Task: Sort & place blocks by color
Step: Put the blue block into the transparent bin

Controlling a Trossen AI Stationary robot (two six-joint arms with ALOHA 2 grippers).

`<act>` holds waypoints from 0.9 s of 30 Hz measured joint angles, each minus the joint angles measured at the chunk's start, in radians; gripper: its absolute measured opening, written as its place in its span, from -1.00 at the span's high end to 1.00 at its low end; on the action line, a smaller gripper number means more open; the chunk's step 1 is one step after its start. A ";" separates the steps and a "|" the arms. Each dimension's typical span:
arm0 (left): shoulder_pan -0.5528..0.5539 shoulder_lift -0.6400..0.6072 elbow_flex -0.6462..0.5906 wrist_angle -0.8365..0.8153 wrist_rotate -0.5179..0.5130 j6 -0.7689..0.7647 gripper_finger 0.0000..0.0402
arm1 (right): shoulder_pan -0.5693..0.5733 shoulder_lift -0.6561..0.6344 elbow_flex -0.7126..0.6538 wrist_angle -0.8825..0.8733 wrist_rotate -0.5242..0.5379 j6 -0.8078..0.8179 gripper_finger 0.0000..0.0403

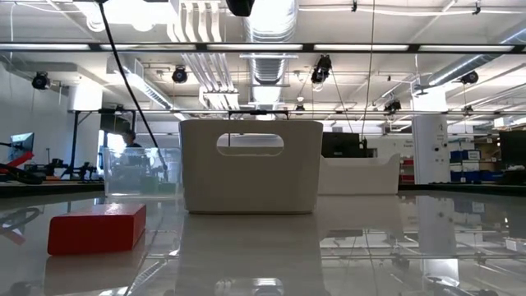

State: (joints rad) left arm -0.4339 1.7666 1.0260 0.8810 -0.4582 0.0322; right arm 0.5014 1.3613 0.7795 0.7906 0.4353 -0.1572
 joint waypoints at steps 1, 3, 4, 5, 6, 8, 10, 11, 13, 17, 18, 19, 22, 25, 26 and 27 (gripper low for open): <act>0.000 -0.001 0.000 0.000 0.000 0.000 -0.15 | 0.000 0.000 0.000 0.000 0.000 0.000 0.38; 0.000 -0.001 0.000 0.000 -0.003 0.000 0.01 | 0.000 0.000 0.000 0.000 0.000 0.000 0.34; 0.001 -0.001 0.000 0.000 -0.006 0.000 0.11 | 0.000 0.000 0.000 -0.001 -0.001 0.001 0.33; 0.001 -0.001 0.000 0.000 -0.008 0.000 0.20 | 0.000 0.000 0.000 -0.001 -0.002 0.001 0.31; 0.001 -0.002 0.000 -0.001 -0.009 0.000 0.31 | 0.001 0.000 0.000 -0.001 -0.004 0.002 0.30; 0.000 -0.002 -0.001 -0.001 -0.008 0.002 0.43 | 0.001 0.000 0.000 -0.001 -0.003 0.010 0.28; 0.000 -0.002 -0.001 -0.001 -0.007 -0.001 0.42 | 0.000 0.000 0.000 -0.001 -0.002 0.027 0.25; 0.000 -0.002 -0.001 -0.001 -0.007 -0.002 0.42 | 0.000 0.000 0.000 -0.001 -0.001 0.027 0.23; 0.000 -0.002 -0.002 -0.002 -0.005 -0.002 0.42 | 0.000 -0.001 0.000 -0.003 0.001 0.025 0.18; 0.000 -0.002 -0.002 -0.009 -0.018 -0.003 0.42 | 0.000 -0.036 0.000 -0.063 0.004 0.033 0.04; 0.000 -0.002 -0.002 -0.009 -0.019 -0.003 0.42 | 0.000 -0.053 0.000 -0.088 0.005 0.043 0.00; 0.000 -0.002 -0.002 -0.009 -0.020 -0.003 0.42 | 0.000 -0.071 0.000 -0.120 0.007 0.056 -0.04; 0.000 -0.002 -0.002 -0.010 -0.033 -0.003 0.42 | 0.000 -0.136 0.001 -0.239 0.012 0.090 -0.13; -0.001 -0.012 -0.002 -0.042 -0.093 -0.003 0.42 | 0.000 -0.209 0.001 -0.369 0.013 0.147 -0.20; -0.002 -0.020 -0.002 -0.075 -0.126 -0.010 0.42 | 0.000 -0.234 0.001 -0.415 0.013 0.169 -0.22; 0.000 -0.034 0.002 -0.127 -0.163 -0.033 0.42 | 0.000 -0.258 0.001 -0.460 0.013 0.190 -0.23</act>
State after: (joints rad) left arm -0.4337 1.7331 1.0275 0.7545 -0.6211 -0.0011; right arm 0.5014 1.1038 0.7803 0.3307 0.4484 0.0324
